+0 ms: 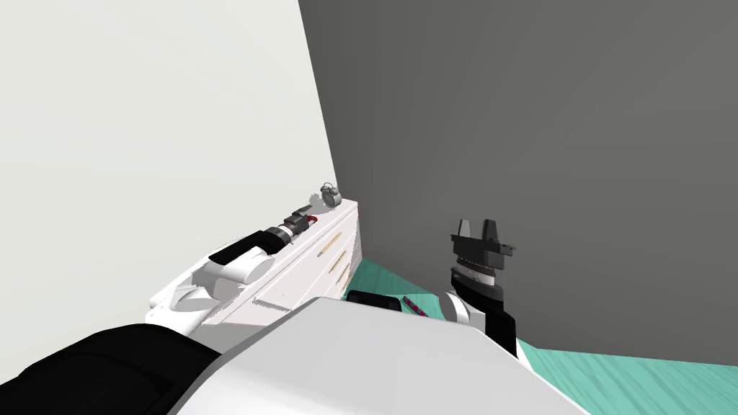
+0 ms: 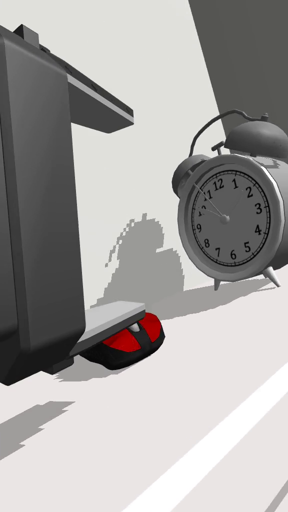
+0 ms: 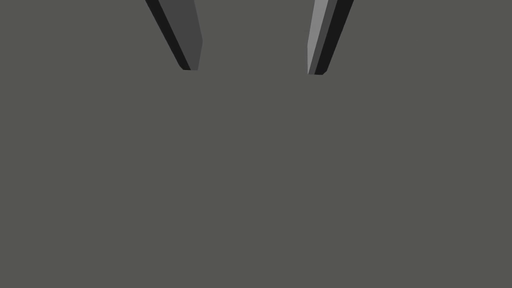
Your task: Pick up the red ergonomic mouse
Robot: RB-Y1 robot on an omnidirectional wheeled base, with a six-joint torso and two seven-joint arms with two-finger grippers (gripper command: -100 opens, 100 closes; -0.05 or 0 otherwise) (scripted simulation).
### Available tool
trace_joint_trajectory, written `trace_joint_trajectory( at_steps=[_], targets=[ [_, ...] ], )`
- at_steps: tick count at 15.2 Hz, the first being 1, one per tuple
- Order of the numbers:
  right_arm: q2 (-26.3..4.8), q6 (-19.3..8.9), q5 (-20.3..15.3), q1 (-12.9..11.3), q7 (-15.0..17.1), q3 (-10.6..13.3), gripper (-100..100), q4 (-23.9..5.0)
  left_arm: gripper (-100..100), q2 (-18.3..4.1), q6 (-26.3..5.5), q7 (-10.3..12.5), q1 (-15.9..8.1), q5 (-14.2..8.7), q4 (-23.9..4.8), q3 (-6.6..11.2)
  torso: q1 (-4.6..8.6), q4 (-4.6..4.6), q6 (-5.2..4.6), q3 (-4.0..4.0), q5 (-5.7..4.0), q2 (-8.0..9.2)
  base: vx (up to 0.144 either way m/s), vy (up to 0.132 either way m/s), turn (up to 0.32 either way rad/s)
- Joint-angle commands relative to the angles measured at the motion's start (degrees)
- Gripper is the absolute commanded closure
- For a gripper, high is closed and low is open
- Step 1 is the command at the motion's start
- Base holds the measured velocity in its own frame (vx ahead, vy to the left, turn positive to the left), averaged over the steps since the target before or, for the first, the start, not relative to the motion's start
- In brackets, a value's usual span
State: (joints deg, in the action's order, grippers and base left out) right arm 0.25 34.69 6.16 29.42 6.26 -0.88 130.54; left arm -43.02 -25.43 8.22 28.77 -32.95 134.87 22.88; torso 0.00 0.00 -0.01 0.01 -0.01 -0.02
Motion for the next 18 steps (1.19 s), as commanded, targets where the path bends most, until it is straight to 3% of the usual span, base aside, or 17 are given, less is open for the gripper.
trace_joint_trajectory(
  at_steps=[1, 2, 3, 5, 6, 9, 10, 12, 13, 15, 16, 18],
  targets=[
    [0.0, 0.0, 0.0, 0.0, 0.0, 0.0, 0, 0.0, -100, -1.8, -2.9, 0.2, -0.1, -2.0, -0.1, 1.23, 0.0, 0.0, 0.0, 0.0, 0.0, 0.0, 0.004, -0.003, -0.062],
    [0.0, 0.0, 0.0, 0.0, 0.0, 0.0, 0, 0.0, -100, -1.8, -3.9, 0.2, -0.1, -2.0, -0.1, 1.23, 0.0, 0.0, 0.0, 0.0, 0.0, 0.0, 0.003, 0.0, -0.028],
    [0.0, 0.0, 0.0, 0.0, 0.0, 0.0, 0, 0.0, -100, -4.3, -5.3, 0.4, -0.1, -4.4, -0.2, 2.88, 0.0, 0.0, 0.01, 0.0, 0.01, 0.0, 0.004, -0.002, -0.061],
    [0.0, 0.0, 0.0, 0.0, 0.0, 0.0, 0, 0.0, -100, -4.3, -7.5, 0.4, -0.1, -4.6, -0.2, 2.88, 0.0, 0.0, 0.0, 0.01, 0.01, -0.01, 0.005, 0.0, -0.044],
    [0.0, 0.0, 0.0, 0.0, 0.0, 0.0, 0, 0.0, -100, -6.6, -9.0, 0.7, -0.1, -6.8, -0.4, 4.5, -0.01, 0.0, 0.01, 0.01, 0.01, -0.01, 0.005, -0.001, -0.051],
    [0.0, 0.0, 0.0, 0.0, 0.0, 0.0, 0, 0.0, -100, -6.7, -11.2, 0.7, -0.1, -7.3, -0.4, 4.5, -0.01, 0.0, 0.01, 0.01, 0.01, -0.01, 0.004, 0.001, -0.028],
    [0.0, 0.0, 0.0, 0.0, 0.0, 0.0, 0, 0.0, -100, -9.1, -13.4, 0.9, 0.0, -9.8, -0.6, 6.11, -0.01, 0.0, 0.02, 0.0, 0.01, 0.0, 0.004, 0.0, -0.051],
    [0.0, 0.0, 0.0, 0.0, 0.0, 0.0, 0, 0.0, -100, -9.1, -14.9, 0.9, 0.0, -9.9, -0.6, 6.11, -0.01, 0.0, 0.0, 0.01, 0.01, -0.01, 0.006, 0.003, -0.05],
    [0.0, 0.0, 0.0, 0.0, 0.0, 0.0, 0, 0.0, -100, -11.5, -16.9, 1.1, 0.0, -12.3, -0.7, 7.67, -0.02, 0.0, 0.01, 0.01, 0.01, -0.01, 0.008, 0.005, -0.059],
    [0.0, 0.0, 0.0, 0.0, 0.0, 0.0, 0, 0.0, -100, -11.5, -18.5, 1.1, 0.0, -12.5, -0.7, 7.67, -0.03, 0.01, 0.0, 0.02, 0.01, -0.03, 0.009, 0.007, -0.042],
    [0.0, 0.0, 0.0, 0.0, 0.0, 0.0, 0, 0.0, -100, -13.8, -20.2, 1.4, 0.1, -14.9, -0.9, 9.2, -0.03, 0.01, 0.02, 0.01, 0.02, -0.02, 0.009, 0.004, -0.062],
    [0.0, 0.0, 0.0, 0.0, 0.0, 0.0, 0, 0.0, -100, -13.8, -22.1, 1.4, 0.1, -15.1, -0.9, 9.2, -0.03, 0.01, 0.0, 0.02, 0.01, -0.03, 0.008, 0.007, -0.045]
  ],
)
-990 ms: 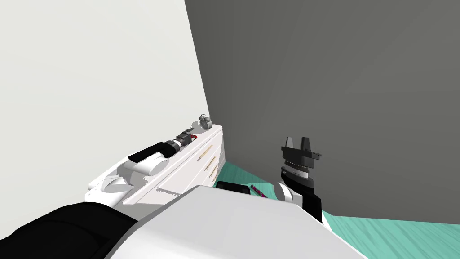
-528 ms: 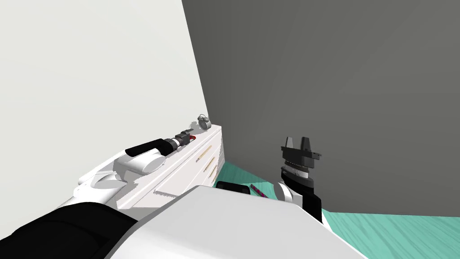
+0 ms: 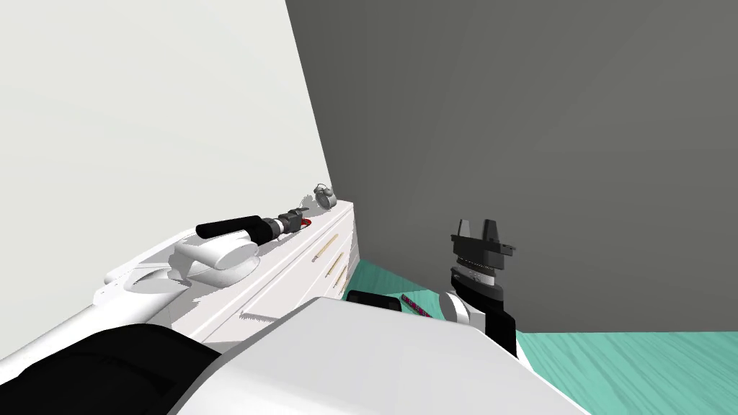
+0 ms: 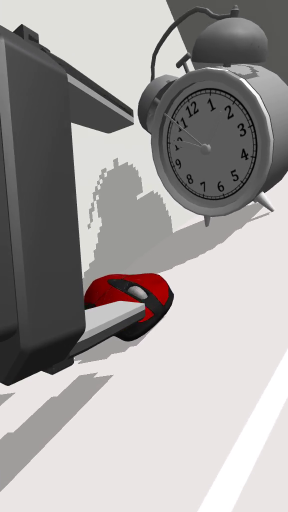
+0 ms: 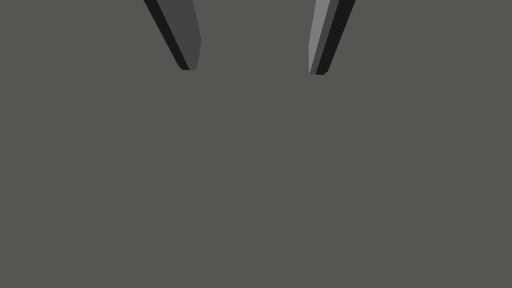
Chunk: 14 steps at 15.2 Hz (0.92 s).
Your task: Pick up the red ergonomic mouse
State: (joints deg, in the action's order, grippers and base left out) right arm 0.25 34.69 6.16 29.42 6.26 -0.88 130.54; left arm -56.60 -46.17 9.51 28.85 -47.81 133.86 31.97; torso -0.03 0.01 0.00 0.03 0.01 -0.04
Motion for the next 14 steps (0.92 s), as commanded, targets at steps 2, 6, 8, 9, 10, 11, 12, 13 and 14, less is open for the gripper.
trace_joint_trajectory(
  at_steps=[2, 6, 8, 9, 10, 11, 12, 13, 14],
  targets=[
    [0.0, 0.0, 0.0, 0.0, 0.0, 0.0, 0, 0.0, -100, -2.4, -4.0, 0.3, 0.1, -2.8, -0.1, 1.59, 0.0, 0.0, -0.02, 0.0, -0.01, -0.01, 0.013, 0.01, -0.055],
    [0.0, 0.0, 0.0, 0.0, 0.0, 0.0, 0, 0.0, -100, -4.6, -8.4, 0.5, 0.2, -5.3, -0.4, 3.0, -0.02, 0.01, -0.02, 0.02, 0.0, -0.03, 0.013, 0.011, -0.043],
    [0.0, 0.0, 0.0, 0.0, 0.0, 0.0, 0, 0.0, -100, -6.7, -10.5, 0.7, 0.4, -7.8, -0.6, 4.35, -0.01, 0.0, 0.01, 0.0, 0.01, 0.0, 0.007, 0.006, -0.021],
    [0.0, 0.0, 0.0, 0.0, 0.0, 0.0, 0, 0.0, -100, -6.7, -11.5, 0.7, 0.4, -7.8, -0.6, 4.35, 0.0, 0.0, -0.02, 0.0, -0.01, -0.01, 0.012, 0.011, -0.061],
    [0.0, 0.0, 0.0, 0.0, 0.0, 0.0, 0, 0.0, -100, -6.7, -11.8, 0.7, 0.4, -7.8, -0.6, 4.35, 0.0, 0.0, -0.01, 0.01, 0.0, -0.01, 0.01, 0.012, -0.029],
    [0.0, 0.0, 0.0, 0.0, 0.0, 0.0, 0, 0.0, -100, -8.6, -13.7, 1.0, 0.5, -10.1, -0.8, 5.62, -0.01, 0.0, 0.0, 0.01, 0.0, -0.01, 0.014, 0.013, -0.053],
    [0.0, 0.0, 0.0, 0.0, 0.0, 0.0, 0, 0.0, -100, -8.6, -14.8, 1.0, 0.5, -10.1, -0.8, 5.62, -0.01, 0.0, -0.02, 0.01, -0.01, -0.02, 0.017, 0.017, -0.06],
    [0.0, 0.0, 0.0, 0.0, 0.0, 0.0, 0, 0.0, -100, -8.6, -15.2, 1.0, 0.5, -10.1, -0.8, 5.62, -0.02, 0.01, -0.01, 0.02, 0.0, -0.03, 0.015, 0.015, -0.028],
    [0.0, 0.0, 0.0, 0.0, 0.0, 0.0, 0, 0.0, -100, -10.5, -17.1, 1.2, 0.7, -12.4, -1.1, 6.81, -0.03, 0.01, 0.0, 0.02, 0.01, -0.03, 0.023, 0.019, -0.05]
  ],
)
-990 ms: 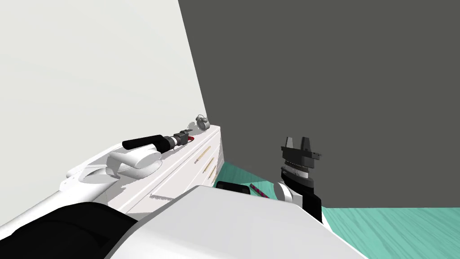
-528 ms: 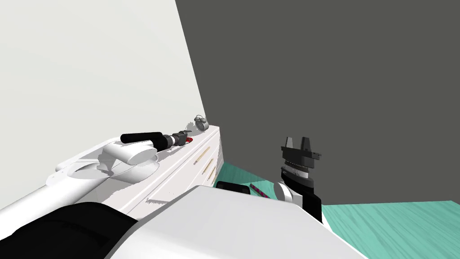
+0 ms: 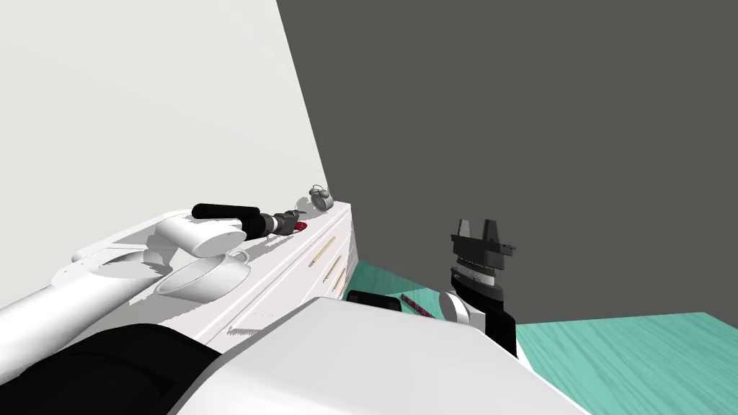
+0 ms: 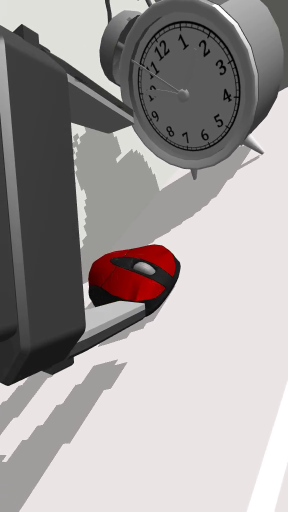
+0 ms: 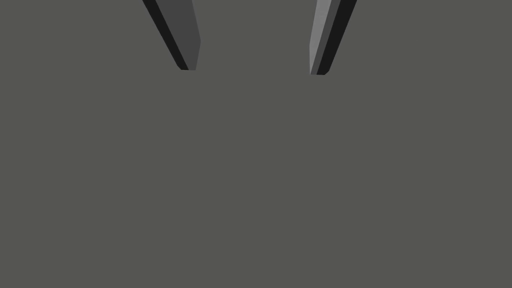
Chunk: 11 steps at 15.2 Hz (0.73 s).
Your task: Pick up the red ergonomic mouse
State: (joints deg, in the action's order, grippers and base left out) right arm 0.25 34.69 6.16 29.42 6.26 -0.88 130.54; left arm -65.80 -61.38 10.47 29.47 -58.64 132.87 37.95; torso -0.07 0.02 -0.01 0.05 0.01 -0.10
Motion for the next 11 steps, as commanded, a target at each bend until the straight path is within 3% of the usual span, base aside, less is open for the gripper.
trace_joint_trajectory(
  at_steps=[1, 2, 3, 5, 6, 8, 9, 10, 11],
  targets=[
    [0.0, 0.0, 0.0, 0.0, 0.0, 0.0, 0, 0.0, -100, -1.3, -2.9, 0.2, 0.1, -1.6, -0.1, 0.82, 0.0, 0.0, 0.0, 0.0, 0.0, 0.0, 0.024, 0.021, -0.058],
    [0.0, 0.0, 0.0, 0.0, 0.0, 0.0, 0, 0.0, -100, -1.3, -3.1, 0.2, 0.1, -1.6, -0.1, 0.82, -0.01, 0.01, 0.0, 0.01, 0.01, -0.01, 0.017, 0.015, -0.029],
    [0.0, 0.0, 0.0, 0.0, 0.0, 0.0, 0, 0.0, -100, -3.1, -5.0, 0.4, 0.4, -3.8, -0.4, 1.92, 0.0, 0.0, 0.01, 0.0, 0.01, 0.0, 0.018, 0.018, -0.047],
    [0.0, 0.0, 0.0, 0.0, 0.0, 0.0, 0, 0.0, -100, -3.1, -6.2, 0.4, 0.4, -3.8, -0.4, 1.92, 0.0, 0.01, 0.0, 0.01, 0.01, -0.01, 0.019, 0.018, -0.044],
    [0.0, 0.0, 0.0, 0.0, 0.0, 0.0, 0, 0.0, -100, -4.7, -8.1, 0.6, 0.6, -5.9, -0.6, 2.91, 0.01, 0.0, 0.01, 0.0, 0.01, 0.0, 0.019, 0.017, -0.049],
    [0.0, 0.0, 0.0, 0.0, 0.0, 0.0, 0, 0.0, -100, -4.7, -9.1, 0.6, 0.6, -5.9, -0.6, 2.91, 0.0, 0.01, 0.0, 0.01, 0.01, -0.01, 0.022, 0.019, -0.041],
    [0.0, 0.0, 0.0, 0.0, 0.0, 0.0, 0, 0.0, -100, -6.3, -11.2, 0.8, 0.9, -7.8, -0.9, 3.79, 0.0, 0.0, 0.01, 0.01, 0.01, -0.01, 0.025, 0.024, -0.045],
    [0.0, 0.0, 0.0, 0.0, 0.0, 0.0, 0, 0.0, -100, -6.3, -11.9, 0.8, 0.9, -7.8, -0.9, 3.79, -0.01, 0.01, 0.0, 0.01, 0.0, -0.02, 0.028, 0.027, -0.053],
    [0.0, 0.0, 0.0, 0.0, 0.0, 0.0, 0, 0.0, -100, -7.7, -13.3, 1.0, 1.2, -9.7, -1.2, 4.58, -0.02, 0.01, 0.0, 0.02, 0.01, -0.03, 0.036, 0.029, -0.071]
  ],
)
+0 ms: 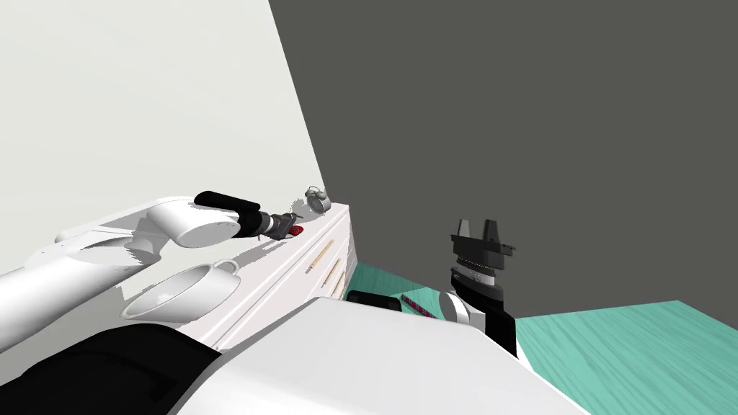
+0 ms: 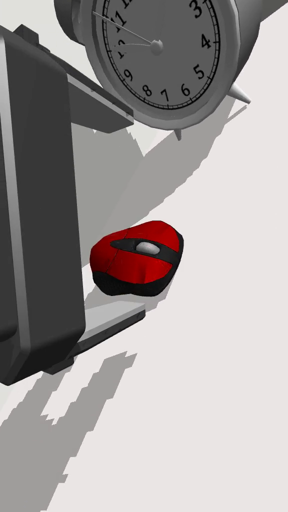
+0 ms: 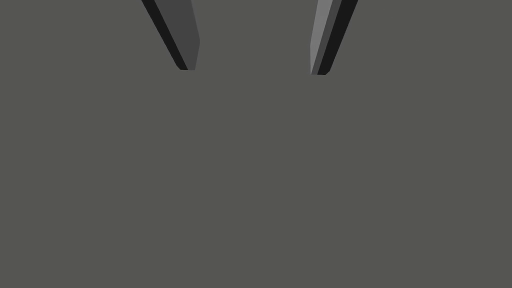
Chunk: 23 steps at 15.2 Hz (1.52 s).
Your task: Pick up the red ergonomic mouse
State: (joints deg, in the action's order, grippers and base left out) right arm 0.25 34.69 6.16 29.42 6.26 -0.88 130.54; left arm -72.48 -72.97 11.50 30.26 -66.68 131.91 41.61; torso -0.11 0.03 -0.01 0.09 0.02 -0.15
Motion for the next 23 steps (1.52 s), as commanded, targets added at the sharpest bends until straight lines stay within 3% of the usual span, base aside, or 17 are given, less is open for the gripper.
trace_joint_trajectory(
  at_steps=[1, 2, 3, 4, 7, 15, 16, 17, 20, 21, 22, 23],
  targets=[
    [0.0, 0.0, 0.0, 0.0, 0.0, 0.0, 0, 0.0, -100, -1.0, -2.9, -0.1, 0.4, -1.7, -0.2, 0.92, 0.0, 0.0, 0.0, 0.0, 0.0, 0.0, 0.037, 0.032, -0.059],
    [0.0, 0.0, 0.0, 0.0, 0.0, 0.0, 0, 0.0, -100, -1.0, -2.9, -0.1, 0.4, -1.7, -0.2, 0.92, -0.01, 0.0, 0.01, 0.01, 0.01, -0.01, 0.027, 0.025, -0.018],
    [0.0, 0.0, 0.0, 0.0, 0.0, 0.0, 0, 0.0, -100, -2.3, -5.0, 0.1, 0.7, -3.4, -0.5, 1.61, 0.0, 0.0, 0.02, 0.0, 0.01, 0.0, 0.033, 0.028, -0.04],
    [0.0, 0.0, 0.0, 0.0, 0.0, 0.0, 0, 0.0, -100, -2.3, -5.3, 0.1, 0.7, -3.4, -0.5, 1.61, -0.01, 0.0, 0.01, 0.01, 0.01, -0.01, 0.033, 0.029, -0.046],
    [0.0, 0.0, 0.0, 0.0, 0.0, 0.0, 0, 0.0, -100, -4.4, -9.0, 0.4, 1.3, -6.3, -1.0, 2.72, -0.03, 0.01, 0.01, 0.02, 0.01, -0.03, 0.038, 0.034, -0.057],
    [0.0, 0.0, 0.0, 0.0, 0.0, 0.0, 0, 0.0, -100, -7.3, -15.5, 0.8, 2.3, -10.6, -1.8, 4.06, -0.01, 0.0, 0.01, 0.0, 0.01, 0.0, 0.033, 0.031, -0.04],
    [0.0, 0.0, 0.0, 0.0, 0.0, 0.0, 0, 0.0, -100, -6.9, -14.5, 0.9, 2.1, -9.9, -1.5, 3.8, -0.01, 0.0, 0.01, 0.01, 0.01, -0.02, 0.023, 0.019, -0.019],
    [0.0, 0.0, 0.0, 0.0, 0.0, 0.0, 0, 0.0, -100, -6.0, -13.4, 0.0, 2.3, -8.1, -2.5, 2.16, 0.02, 0.0, 0.02, 0.0, 0.01, 0.01, 0.006, -0.002, -0.061],
    [0.0, 0.0, 0.0, 0.0, 0.0, 0.0, 0, 0.0, -100, -4.9, -12.0, -1.0, 2.5, -6.3, -3.5, 0.47, 0.17, -0.02, 0.01, -0.07, -0.01, 0.12, -0.006, -0.02, -0.064],
    [0.0, 0.0, 0.0, 0.0, 0.0, 0.0, 0, 0.0, -100, -5.5, -12.7, -0.3, 2.4, -7.1, -3.0, 1.09, 0.19, -0.03, 0.02, -0.08, -0.02, 0.14, -0.003, -0.013, -0.018],
    [0.0, 0.0, 0.0, 0.0, 0.0, 0.0, 0, 0.0, 100, -5.4, -12.5, -0.5, 2.4, -6.9, -3.1, 0.93, 0.18, -0.03, 0.02, -0.08, -0.03, 0.15, 0.0, 0.0, 0.0],
    [0.0, 0.0, 0.0, 0.0, 0.0, 0.0, 0, 0.0, 100, -5.4, -12.5, -0.5, 2.4, -6.9, -3.1, 0.94, 0.16, -0.04, 0.02, -0.09, -0.03, 0.15, -0.003, -0.001, 0.021]
  ],
)
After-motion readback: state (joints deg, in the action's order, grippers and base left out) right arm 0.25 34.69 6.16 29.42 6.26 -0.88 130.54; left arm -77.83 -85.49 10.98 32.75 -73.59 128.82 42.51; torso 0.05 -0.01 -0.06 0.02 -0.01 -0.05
